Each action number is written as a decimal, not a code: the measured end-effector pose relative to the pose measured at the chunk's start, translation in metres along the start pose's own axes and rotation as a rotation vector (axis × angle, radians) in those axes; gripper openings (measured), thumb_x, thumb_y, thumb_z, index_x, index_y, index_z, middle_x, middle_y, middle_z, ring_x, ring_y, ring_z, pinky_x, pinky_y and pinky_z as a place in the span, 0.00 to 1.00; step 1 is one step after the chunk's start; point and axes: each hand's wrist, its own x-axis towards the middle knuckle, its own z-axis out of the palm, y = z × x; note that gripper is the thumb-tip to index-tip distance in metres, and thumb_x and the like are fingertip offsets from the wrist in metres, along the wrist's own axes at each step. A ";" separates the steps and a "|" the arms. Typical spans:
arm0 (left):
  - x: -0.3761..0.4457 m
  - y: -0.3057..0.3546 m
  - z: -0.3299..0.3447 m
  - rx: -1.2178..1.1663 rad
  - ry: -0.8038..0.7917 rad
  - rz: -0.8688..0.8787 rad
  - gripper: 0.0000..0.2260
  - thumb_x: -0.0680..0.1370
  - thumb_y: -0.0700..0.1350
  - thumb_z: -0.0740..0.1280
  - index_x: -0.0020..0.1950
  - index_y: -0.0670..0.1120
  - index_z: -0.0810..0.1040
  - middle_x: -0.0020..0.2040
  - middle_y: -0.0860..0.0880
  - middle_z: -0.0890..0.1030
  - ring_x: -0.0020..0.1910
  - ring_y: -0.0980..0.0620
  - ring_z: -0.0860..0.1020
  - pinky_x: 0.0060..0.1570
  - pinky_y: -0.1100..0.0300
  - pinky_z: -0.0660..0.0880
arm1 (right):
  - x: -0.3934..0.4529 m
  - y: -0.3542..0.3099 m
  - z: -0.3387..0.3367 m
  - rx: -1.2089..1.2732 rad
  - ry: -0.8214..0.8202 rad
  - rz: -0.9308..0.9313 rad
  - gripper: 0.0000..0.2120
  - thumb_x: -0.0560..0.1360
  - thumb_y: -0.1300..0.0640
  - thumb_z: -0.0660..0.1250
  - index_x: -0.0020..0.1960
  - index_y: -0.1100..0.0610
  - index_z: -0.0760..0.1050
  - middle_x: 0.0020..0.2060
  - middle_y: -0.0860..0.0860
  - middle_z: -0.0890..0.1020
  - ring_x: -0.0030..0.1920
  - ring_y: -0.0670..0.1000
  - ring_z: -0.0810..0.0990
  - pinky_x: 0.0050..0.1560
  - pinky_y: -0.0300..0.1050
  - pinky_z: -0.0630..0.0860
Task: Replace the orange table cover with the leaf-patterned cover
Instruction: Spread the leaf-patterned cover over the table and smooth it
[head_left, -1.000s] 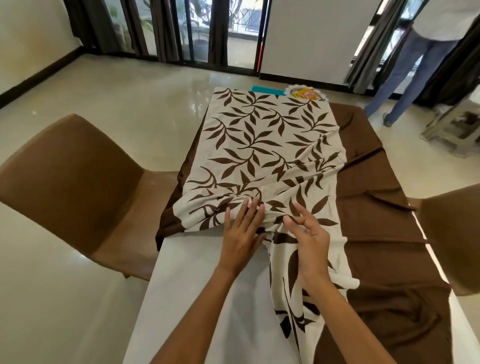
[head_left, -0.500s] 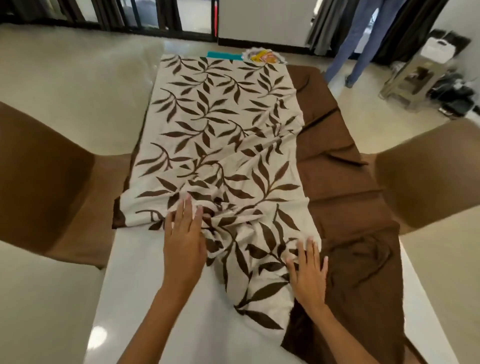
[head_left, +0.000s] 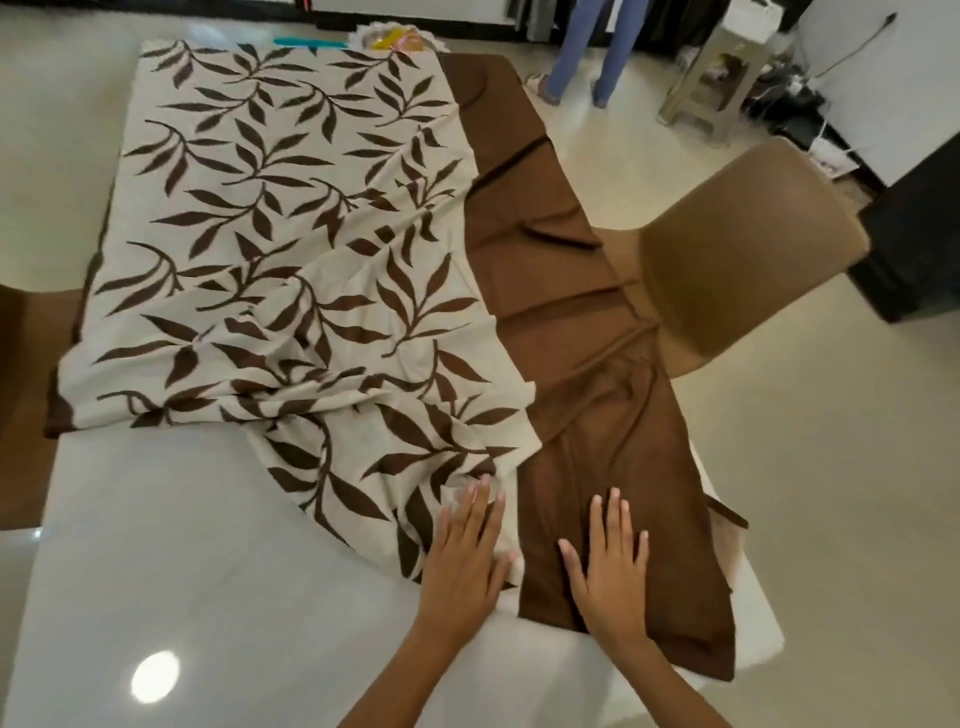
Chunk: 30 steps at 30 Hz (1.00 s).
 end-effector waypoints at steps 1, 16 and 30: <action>-0.002 0.007 0.007 0.010 -0.012 -0.008 0.26 0.81 0.55 0.51 0.77 0.45 0.59 0.77 0.44 0.56 0.77 0.47 0.52 0.73 0.49 0.51 | -0.007 0.008 -0.001 -0.011 -0.008 -0.026 0.35 0.78 0.35 0.41 0.75 0.57 0.56 0.75 0.56 0.58 0.74 0.56 0.56 0.69 0.61 0.58; -0.054 0.108 0.061 0.035 0.003 -0.212 0.28 0.82 0.59 0.45 0.77 0.45 0.57 0.78 0.44 0.54 0.77 0.47 0.50 0.73 0.49 0.48 | -0.037 0.125 -0.012 0.017 -0.041 -0.188 0.31 0.78 0.36 0.45 0.75 0.51 0.58 0.75 0.54 0.59 0.74 0.56 0.58 0.70 0.60 0.55; -0.053 0.111 0.003 -0.020 0.263 -0.402 0.24 0.82 0.53 0.50 0.76 0.45 0.60 0.76 0.45 0.58 0.77 0.51 0.49 0.74 0.58 0.42 | -0.012 0.028 -0.058 0.465 0.100 -0.518 0.21 0.79 0.45 0.52 0.60 0.56 0.76 0.64 0.53 0.75 0.65 0.50 0.73 0.65 0.47 0.71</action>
